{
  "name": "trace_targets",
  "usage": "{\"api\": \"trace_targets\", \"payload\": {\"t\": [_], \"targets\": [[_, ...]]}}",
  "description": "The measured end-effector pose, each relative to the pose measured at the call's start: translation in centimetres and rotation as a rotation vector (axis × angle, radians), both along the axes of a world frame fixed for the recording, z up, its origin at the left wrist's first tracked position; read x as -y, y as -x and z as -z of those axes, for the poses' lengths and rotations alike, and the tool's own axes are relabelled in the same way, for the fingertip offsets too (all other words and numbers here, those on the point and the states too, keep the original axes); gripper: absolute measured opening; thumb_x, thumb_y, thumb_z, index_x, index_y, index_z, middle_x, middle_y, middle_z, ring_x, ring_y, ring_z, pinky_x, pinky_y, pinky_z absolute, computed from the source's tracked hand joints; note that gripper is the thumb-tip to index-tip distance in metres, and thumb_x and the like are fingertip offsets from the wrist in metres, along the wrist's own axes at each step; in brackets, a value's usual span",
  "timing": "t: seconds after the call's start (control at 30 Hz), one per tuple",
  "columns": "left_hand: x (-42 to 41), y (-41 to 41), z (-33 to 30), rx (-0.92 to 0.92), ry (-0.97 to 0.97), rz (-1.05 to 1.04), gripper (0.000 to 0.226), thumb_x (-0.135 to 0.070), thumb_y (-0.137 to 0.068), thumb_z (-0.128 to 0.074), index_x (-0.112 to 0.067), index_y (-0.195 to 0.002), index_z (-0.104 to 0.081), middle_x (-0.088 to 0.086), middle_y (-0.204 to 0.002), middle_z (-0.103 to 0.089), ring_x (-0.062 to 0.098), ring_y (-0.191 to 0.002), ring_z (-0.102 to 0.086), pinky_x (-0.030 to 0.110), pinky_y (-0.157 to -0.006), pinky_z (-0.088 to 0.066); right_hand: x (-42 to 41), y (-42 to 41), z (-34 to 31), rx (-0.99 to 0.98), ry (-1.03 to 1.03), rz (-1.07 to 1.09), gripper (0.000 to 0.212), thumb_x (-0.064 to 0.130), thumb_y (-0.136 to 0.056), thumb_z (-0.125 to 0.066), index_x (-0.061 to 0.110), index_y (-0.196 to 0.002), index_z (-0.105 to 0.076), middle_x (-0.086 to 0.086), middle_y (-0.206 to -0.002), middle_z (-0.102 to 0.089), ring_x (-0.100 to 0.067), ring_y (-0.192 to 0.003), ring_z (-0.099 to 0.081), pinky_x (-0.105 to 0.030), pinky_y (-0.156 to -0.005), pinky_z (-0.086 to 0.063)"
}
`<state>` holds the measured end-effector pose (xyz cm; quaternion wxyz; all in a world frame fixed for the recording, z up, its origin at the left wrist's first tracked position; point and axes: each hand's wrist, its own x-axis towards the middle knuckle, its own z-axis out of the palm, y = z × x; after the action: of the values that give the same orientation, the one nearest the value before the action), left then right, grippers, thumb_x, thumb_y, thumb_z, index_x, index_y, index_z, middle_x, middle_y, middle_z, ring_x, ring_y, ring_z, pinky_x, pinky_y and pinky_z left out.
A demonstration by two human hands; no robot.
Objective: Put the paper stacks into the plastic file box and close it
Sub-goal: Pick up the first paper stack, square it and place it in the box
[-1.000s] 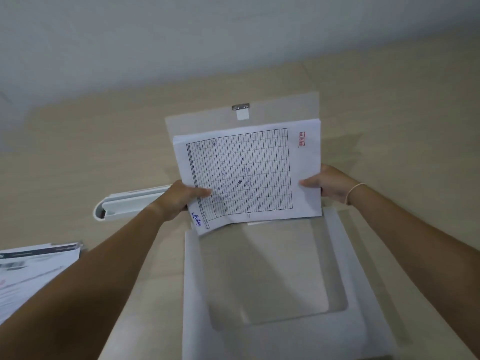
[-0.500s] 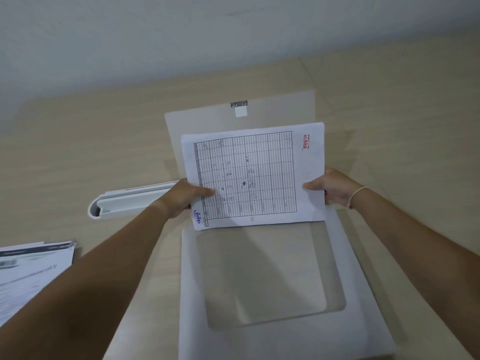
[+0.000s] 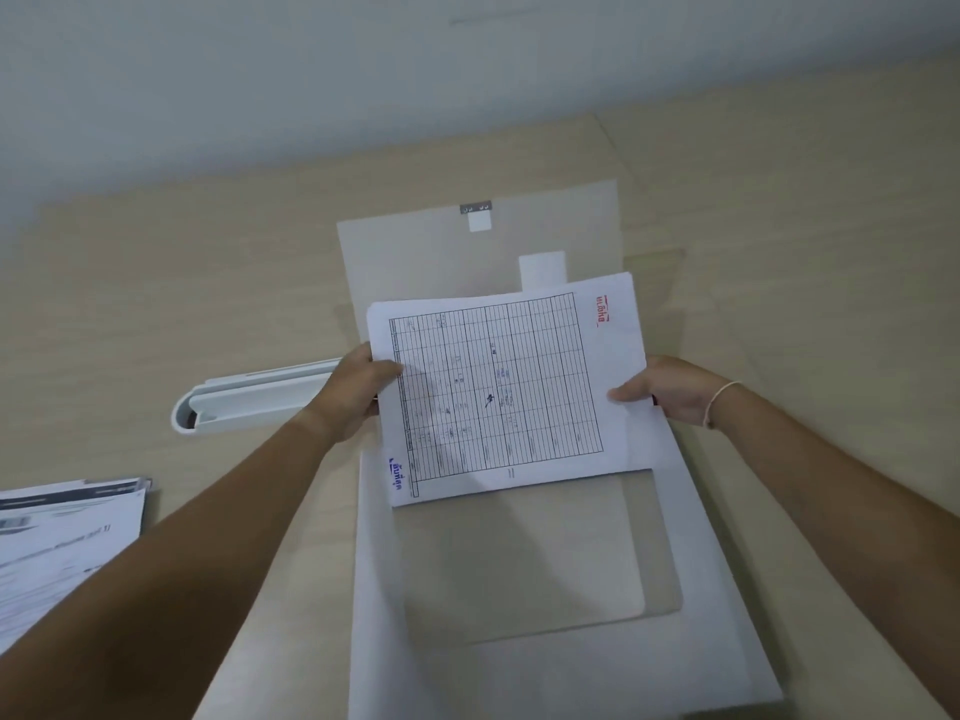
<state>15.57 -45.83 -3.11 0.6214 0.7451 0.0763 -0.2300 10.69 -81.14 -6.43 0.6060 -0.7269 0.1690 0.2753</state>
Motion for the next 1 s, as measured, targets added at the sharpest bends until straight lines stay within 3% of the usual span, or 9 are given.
{"api": "trace_targets", "payload": {"t": [0.13, 0.27, 0.4, 0.47, 0.57, 0.67, 0.83, 0.9, 1.0], "targets": [[-0.5, 0.5, 0.7, -0.029, -0.047, 0.041, 0.027, -0.003, -0.089, -0.044, -0.018, -0.102, -0.063, 0.001, -0.095, -0.073, 0.016, -0.079, -0.071, 0.028, -0.06, -0.058, 0.3, 0.1, 0.3, 0.026, -0.005, -0.025, 0.028, 0.008, -0.089, -0.056, 0.007, -0.116, -0.06, -0.011, -0.117, -0.066, -0.028, -0.101, -0.063, -0.038, -0.089, -0.051], [-1.3, 1.7, 1.8, -0.143, -0.101, 0.129, 0.026, 0.001, -0.087, -0.046, -0.014, -0.096, -0.066, -0.005, -0.078, -0.077, 0.014, -0.072, -0.073, 0.026, -0.059, -0.056, 0.0, 0.1, 1.0, 0.083, 0.113, 0.056, 0.018, 0.015, -0.09, -0.054, 0.014, -0.107, -0.06, -0.009, -0.113, -0.065, -0.027, -0.101, -0.062, -0.041, -0.093, -0.048], [-2.3, 2.8, 2.1, -0.222, -0.138, 0.305, 0.029, 0.008, -0.08, -0.052, -0.009, -0.095, -0.07, 0.0, -0.087, -0.078, 0.019, -0.084, -0.071, 0.026, -0.069, -0.056, -0.8, 0.5, 1.3, 0.124, 0.255, 0.043, 0.038, 0.014, -0.088, -0.057, 0.011, -0.123, -0.045, -0.002, -0.11, -0.06, -0.02, -0.096, -0.057, -0.024, -0.07, -0.045], [-2.3, 3.1, 1.9, -0.201, -0.163, 0.322, 0.039, 0.007, -0.075, -0.059, -0.01, -0.11, -0.062, 0.004, -0.097, -0.075, 0.022, -0.09, -0.069, 0.029, -0.072, -0.057, -0.9, 0.8, 1.4, 0.156, 0.27, 0.037, 0.043, 0.011, -0.087, -0.058, 0.016, -0.125, -0.04, 0.001, -0.099, -0.06, -0.02, -0.089, -0.057, -0.024, -0.063, -0.043], [-2.1, 3.1, 1.8, -0.104, -0.403, 0.273, 0.08, 0.0, -0.072, -0.066, -0.017, -0.139, -0.026, 0.01, -0.102, -0.058, 0.024, -0.089, -0.058, 0.03, -0.068, -0.05, -0.7, 0.9, 1.2, 0.205, 0.291, -0.015, 0.049, 0.009, -0.085, -0.059, 0.025, -0.127, -0.039, -0.003, -0.083, -0.06, -0.022, -0.077, -0.055, -0.029, -0.063, -0.043], [-2.1, 3.1, 1.8, -0.036, -0.417, 0.285, 0.091, 0.007, -0.073, -0.062, -0.026, -0.145, -0.017, 0.01, -0.106, -0.052, 0.02, -0.078, -0.054, 0.027, -0.064, -0.047, -0.7, 1.1, 1.0, 0.193, 0.296, -0.058, 0.041, 0.009, -0.085, -0.059, 0.022, -0.122, -0.047, -0.006, -0.099, -0.064, -0.023, -0.087, -0.058, -0.031, -0.071, -0.046], [-2.1, 3.0, 1.7, 0.007, -0.573, 0.392, 0.057, -0.008, -0.079, -0.063, -0.023, -0.129, -0.043, 0.008, -0.102, -0.056, 0.02, -0.086, -0.055, 0.027, -0.071, -0.047, -0.5, 1.4, 0.8, 0.225, 0.447, -0.05, 0.008, 0.028, -0.087, -0.057, 0.02, -0.089, -0.059, 0.003, -0.079, -0.059, -0.017, -0.075, -0.053, -0.024, -0.06, -0.039], [-2.0, 3.0, 1.8, 0.04, -0.682, 0.434, 0.037, -0.018, -0.083, -0.06, -0.022, -0.119, -0.055, 0.0, -0.094, -0.054, 0.018, -0.089, -0.053, 0.026, -0.075, -0.041, -0.5, 1.5, 0.8, 0.25, 0.523, -0.091, 0.022, 0.028, -0.089, -0.053, 0.014, -0.073, -0.058, -0.001, -0.069, -0.052, -0.019, -0.068, -0.045, -0.025, -0.055, -0.032], [-1.9, 3.4, 2.1, 0.093, -0.744, 0.419, 0.021, -0.022, -0.087, -0.053, -0.018, -0.101, -0.068, -0.01, -0.084, -0.056, 0.015, -0.091, -0.052, 0.024, -0.081, -0.037, -0.8, 1.7, 0.7, 0.226, 0.602, -0.148, 0.033, 0.028, -0.09, -0.052, 0.004, -0.072, -0.066, -0.004, -0.065, -0.054, -0.019, -0.063, -0.042, -0.026, -0.052, -0.028]]}}
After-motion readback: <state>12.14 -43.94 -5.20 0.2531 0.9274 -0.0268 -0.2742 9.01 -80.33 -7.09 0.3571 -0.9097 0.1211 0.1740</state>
